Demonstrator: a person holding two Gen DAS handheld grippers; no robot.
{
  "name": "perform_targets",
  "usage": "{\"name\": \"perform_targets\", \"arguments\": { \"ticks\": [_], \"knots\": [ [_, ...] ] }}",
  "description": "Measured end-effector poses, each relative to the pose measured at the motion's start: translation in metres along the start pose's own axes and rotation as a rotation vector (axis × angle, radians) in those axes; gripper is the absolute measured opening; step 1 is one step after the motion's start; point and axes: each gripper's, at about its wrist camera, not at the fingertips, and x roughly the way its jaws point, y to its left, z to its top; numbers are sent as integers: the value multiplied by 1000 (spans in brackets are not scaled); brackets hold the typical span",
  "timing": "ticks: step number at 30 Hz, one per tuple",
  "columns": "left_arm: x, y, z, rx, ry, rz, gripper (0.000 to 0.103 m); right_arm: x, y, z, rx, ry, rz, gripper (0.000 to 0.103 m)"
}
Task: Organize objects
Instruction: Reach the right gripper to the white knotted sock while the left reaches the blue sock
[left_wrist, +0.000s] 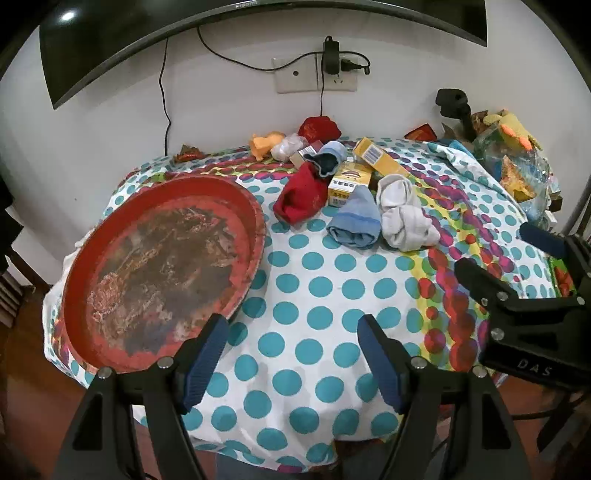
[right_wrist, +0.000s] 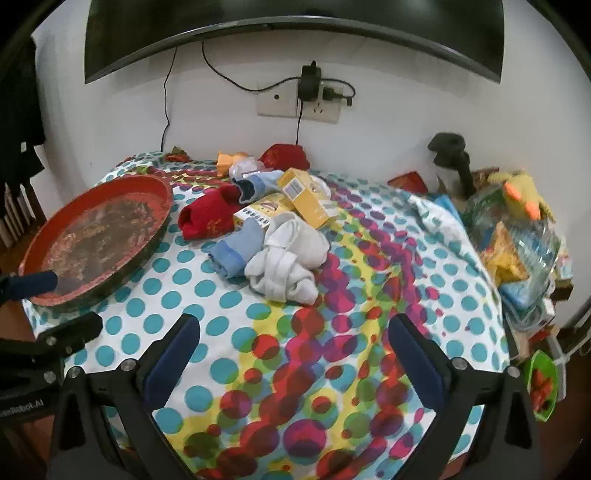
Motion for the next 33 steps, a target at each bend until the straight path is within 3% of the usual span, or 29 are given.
{"name": "perform_targets", "arguments": {
  "ticks": [6,11,16,27,33],
  "knots": [
    [9,-8,8,37,4,-11,75,10,-6,1,2,27,55,96],
    [18,-8,17,60,-9,0,75,27,-6,5,-9,43,70,81],
    [29,-8,21,65,-5,-32,75,49,-9,7,3,68,105,79],
    [65,-14,19,71,57,-39,75,93,-12,16,7,116,120,78],
    [77,-17,22,92,67,-29,75,112,-9,22,-11,130,116,73]
  ]
}}
